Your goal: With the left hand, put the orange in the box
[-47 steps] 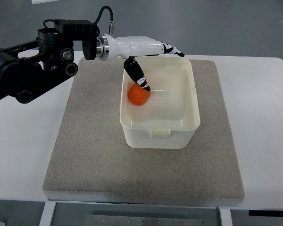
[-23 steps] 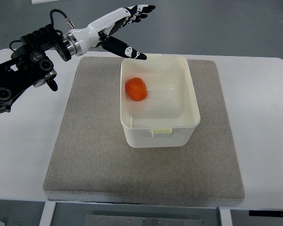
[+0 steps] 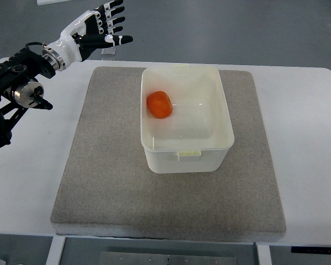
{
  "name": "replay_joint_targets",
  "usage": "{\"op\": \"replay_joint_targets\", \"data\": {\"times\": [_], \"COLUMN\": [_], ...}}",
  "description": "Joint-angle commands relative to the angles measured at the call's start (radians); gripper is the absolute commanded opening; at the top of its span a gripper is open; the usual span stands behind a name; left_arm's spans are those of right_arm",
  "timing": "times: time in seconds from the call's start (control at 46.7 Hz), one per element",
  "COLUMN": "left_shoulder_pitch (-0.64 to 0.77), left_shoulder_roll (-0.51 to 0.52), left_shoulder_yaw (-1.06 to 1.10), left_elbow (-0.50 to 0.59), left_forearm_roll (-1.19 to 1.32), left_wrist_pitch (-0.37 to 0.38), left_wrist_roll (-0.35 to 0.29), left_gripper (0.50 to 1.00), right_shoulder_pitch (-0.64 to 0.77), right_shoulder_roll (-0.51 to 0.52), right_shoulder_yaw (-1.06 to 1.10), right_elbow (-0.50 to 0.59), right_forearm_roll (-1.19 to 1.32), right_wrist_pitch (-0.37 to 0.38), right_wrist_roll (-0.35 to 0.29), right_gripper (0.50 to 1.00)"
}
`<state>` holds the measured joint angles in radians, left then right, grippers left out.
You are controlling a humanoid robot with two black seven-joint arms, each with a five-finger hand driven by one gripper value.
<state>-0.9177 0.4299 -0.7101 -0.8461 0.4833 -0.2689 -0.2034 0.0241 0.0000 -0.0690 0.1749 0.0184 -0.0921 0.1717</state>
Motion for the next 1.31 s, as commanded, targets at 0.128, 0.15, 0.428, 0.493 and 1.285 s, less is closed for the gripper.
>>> {"op": "replay_joint_targets", "data": {"times": [0.128, 0.15, 0.428, 0.493, 1.285], "left_shoulder_pitch": [0.013, 0.013, 0.011, 0.010, 0.011], "left_shoulder_roll": [-0.005, -0.005, 0.009, 0.013, 0.013], "left_shoulder_yaw": [0.000, 0.000, 0.000, 0.000, -0.023], "left_elbow": [0.117, 0.127, 0.232, 0.257, 0.303], "left_forearm_roll": [-0.153, -0.170, -0.468, -0.485, -0.488], "left_wrist_pitch": [-0.157, -0.173, -0.302, -0.317, -0.342], "left_wrist_roll": [0.042, 0.053, 0.202, 0.216, 0.217], "left_gripper": [0.994, 0.994, 0.994, 0.994, 0.994], "right_shoulder_pitch": [-0.001, 0.000, -0.001, -0.001, 0.000], "right_shoulder_roll": [0.000, 0.000, 0.000, 0.000, 0.000], "right_shoulder_yaw": [0.000, 0.000, 0.000, 0.000, 0.000], "right_elbow": [0.000, 0.000, 0.000, 0.000, 0.000], "right_forearm_roll": [0.000, 0.000, 0.000, 0.000, 0.000], "right_wrist_pitch": [0.000, 0.000, 0.000, 0.000, 0.000], "right_wrist_roll": [0.000, 0.000, 0.000, 0.000, 0.000], "right_gripper": [0.932, 0.932, 0.932, 0.932, 0.932]}}
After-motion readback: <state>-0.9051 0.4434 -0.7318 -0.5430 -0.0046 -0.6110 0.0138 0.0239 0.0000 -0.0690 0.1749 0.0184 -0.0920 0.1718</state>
